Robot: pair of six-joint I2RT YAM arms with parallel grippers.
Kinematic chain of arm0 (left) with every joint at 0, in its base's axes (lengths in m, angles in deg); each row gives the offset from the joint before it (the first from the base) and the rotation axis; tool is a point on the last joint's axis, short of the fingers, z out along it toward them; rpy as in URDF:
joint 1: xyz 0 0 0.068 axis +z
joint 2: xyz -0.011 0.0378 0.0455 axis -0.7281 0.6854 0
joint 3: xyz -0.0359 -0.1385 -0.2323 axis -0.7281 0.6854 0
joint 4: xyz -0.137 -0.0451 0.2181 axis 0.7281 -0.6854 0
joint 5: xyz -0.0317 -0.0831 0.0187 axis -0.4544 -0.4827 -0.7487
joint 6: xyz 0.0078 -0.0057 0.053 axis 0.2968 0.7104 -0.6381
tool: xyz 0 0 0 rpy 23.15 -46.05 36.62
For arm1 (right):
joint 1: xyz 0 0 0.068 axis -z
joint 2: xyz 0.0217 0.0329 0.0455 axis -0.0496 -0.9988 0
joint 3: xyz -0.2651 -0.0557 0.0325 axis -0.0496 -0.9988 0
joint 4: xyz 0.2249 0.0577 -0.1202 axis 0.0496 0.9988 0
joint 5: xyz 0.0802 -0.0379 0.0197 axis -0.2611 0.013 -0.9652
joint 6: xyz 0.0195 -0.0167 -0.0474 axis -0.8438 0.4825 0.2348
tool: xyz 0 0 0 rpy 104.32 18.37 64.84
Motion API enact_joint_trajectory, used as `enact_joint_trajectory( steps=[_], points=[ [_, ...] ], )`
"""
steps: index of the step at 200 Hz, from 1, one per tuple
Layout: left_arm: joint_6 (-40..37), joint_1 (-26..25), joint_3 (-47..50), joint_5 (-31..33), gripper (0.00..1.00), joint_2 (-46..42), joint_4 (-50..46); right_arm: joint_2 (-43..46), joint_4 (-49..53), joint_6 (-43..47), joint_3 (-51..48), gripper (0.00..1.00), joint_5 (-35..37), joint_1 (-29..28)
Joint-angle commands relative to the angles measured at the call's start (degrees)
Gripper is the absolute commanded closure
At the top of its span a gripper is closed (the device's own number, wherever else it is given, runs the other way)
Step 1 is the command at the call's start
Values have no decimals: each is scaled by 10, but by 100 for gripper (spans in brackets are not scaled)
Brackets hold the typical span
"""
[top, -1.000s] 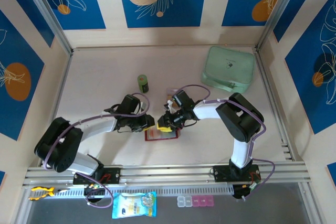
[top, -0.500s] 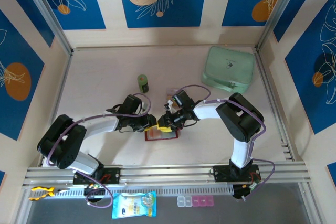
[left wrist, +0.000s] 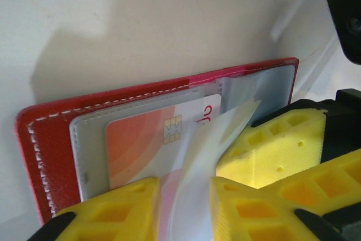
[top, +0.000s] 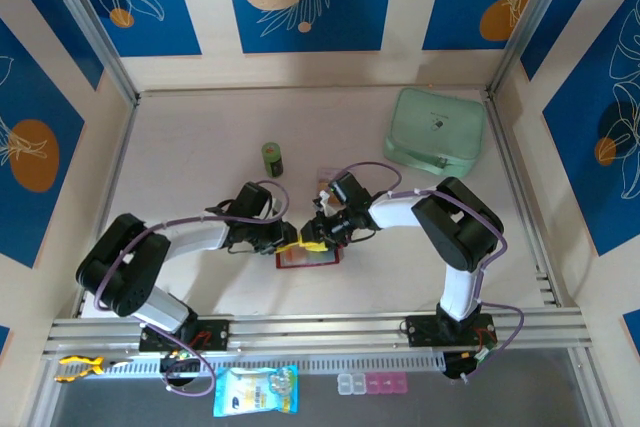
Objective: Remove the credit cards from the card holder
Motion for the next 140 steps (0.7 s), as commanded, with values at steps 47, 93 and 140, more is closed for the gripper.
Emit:
enact_joint_trajectory(
  steps=[47, 93, 140],
  points=[
    [7, -6, -11, -38, 71, -15, 24, 86, 38, 11, -6, 68, 21, 3],
    [10, -7, -34, -45, 68, -25, 12, 136, 87, 29, -3, 68, 40, 23],
    [11, -19, -63, -46, 64, -32, -8, 177, 119, 42, -15, 68, 50, 48]
  ],
)
